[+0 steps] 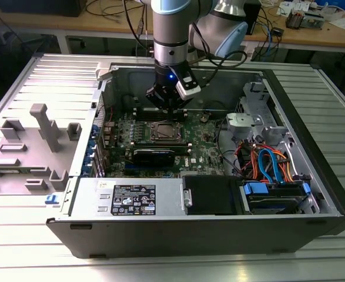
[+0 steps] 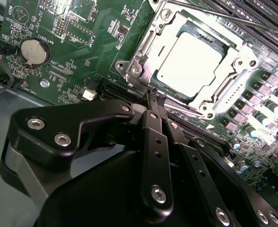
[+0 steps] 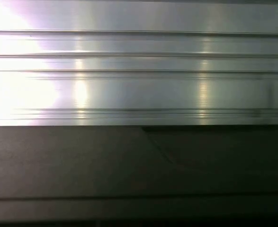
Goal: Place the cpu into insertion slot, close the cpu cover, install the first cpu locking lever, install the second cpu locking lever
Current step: 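Install the first cpu locking lever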
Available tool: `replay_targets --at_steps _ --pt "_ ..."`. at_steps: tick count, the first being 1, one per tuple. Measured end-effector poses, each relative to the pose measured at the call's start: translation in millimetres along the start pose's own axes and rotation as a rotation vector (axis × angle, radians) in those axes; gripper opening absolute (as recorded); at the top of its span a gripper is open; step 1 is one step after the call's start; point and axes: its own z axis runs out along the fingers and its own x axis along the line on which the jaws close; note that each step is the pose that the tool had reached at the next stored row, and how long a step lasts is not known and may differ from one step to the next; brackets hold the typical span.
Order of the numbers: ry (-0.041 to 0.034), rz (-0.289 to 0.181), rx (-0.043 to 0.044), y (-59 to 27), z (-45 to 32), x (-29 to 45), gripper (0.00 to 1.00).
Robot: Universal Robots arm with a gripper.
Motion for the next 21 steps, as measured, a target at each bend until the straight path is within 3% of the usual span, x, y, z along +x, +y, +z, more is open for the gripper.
replay_targets --at_steps 7,21 --pt "-0.0028 0.000 -0.0040 1.0 -8.2 -1.4 0.11" --pt "-0.0025 0.000 -0.0035 0.1 -8.5 -1.1 0.11"
